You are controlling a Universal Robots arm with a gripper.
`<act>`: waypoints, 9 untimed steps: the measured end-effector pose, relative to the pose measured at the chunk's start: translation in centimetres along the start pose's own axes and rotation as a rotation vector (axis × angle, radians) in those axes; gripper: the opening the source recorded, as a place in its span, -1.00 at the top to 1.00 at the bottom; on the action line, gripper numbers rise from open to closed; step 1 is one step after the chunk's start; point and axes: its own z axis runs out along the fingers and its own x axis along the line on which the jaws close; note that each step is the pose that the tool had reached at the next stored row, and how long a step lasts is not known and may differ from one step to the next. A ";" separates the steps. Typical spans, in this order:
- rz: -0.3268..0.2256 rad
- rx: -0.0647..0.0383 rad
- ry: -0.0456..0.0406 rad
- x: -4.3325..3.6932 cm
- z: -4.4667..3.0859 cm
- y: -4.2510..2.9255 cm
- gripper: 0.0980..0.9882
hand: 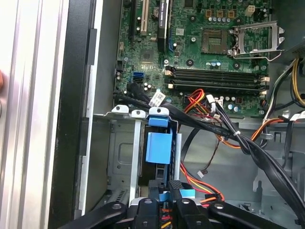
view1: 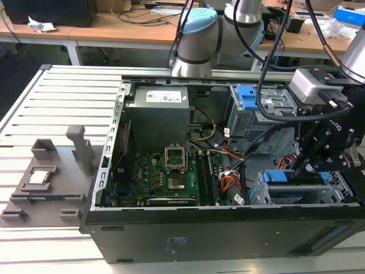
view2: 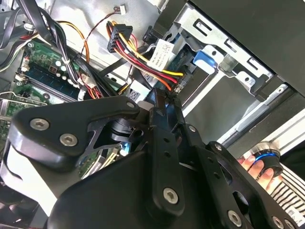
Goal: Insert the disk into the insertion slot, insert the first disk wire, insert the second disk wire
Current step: 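Insert the second disk wire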
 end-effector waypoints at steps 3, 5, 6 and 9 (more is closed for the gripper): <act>0.000 0.000 -0.0001 0.04 0.04 0.00 0.77; 0.000 0.000 -0.0002 0.05 0.05 0.00 0.77; 0.000 0.000 -0.0003 0.04 0.05 0.00 0.77; 0.000 0.000 -0.0007 0.05 0.08 0.00 0.60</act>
